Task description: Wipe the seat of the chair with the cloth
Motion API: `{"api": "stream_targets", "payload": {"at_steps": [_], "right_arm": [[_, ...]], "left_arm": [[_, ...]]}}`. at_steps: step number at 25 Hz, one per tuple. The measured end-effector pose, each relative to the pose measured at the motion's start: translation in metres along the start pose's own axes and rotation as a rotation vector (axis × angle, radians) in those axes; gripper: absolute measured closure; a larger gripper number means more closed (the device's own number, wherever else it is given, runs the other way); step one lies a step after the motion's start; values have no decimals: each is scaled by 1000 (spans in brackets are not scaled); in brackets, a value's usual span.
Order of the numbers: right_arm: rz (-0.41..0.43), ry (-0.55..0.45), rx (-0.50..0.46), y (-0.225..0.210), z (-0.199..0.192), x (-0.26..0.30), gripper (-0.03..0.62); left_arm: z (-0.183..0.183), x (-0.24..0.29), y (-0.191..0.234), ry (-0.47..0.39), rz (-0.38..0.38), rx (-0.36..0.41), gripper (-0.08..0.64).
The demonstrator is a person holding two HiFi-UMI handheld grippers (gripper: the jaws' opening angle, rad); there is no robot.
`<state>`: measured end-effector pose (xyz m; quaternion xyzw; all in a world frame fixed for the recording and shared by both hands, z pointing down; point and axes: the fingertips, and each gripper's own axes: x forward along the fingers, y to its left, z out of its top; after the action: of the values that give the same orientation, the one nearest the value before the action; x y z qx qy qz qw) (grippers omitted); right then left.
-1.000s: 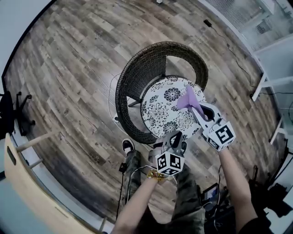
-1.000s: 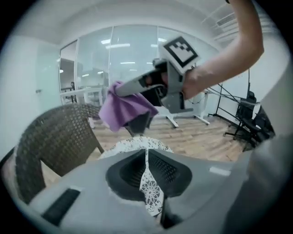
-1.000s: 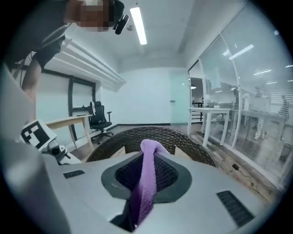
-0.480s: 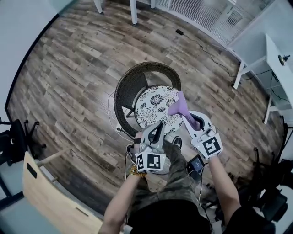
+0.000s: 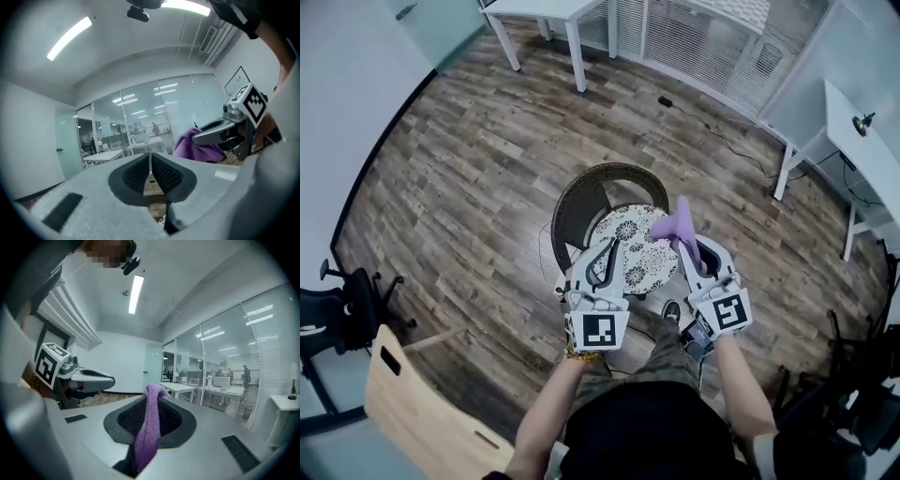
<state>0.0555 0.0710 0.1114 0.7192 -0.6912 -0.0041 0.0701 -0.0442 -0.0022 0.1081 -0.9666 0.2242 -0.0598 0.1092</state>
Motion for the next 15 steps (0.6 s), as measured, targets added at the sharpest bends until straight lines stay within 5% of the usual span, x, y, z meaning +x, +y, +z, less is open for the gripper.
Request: {"api": "stream_targets", "payload": {"at_steps": [6,15], "right_arm": [[-48,-78,10,1,60,-14,548],[-17,-173,24,40,115,-30,548]], "left_arm": [[66,-2,2,-99,27,14,529],[106,-34,17,-127,88,-81,531]]}}
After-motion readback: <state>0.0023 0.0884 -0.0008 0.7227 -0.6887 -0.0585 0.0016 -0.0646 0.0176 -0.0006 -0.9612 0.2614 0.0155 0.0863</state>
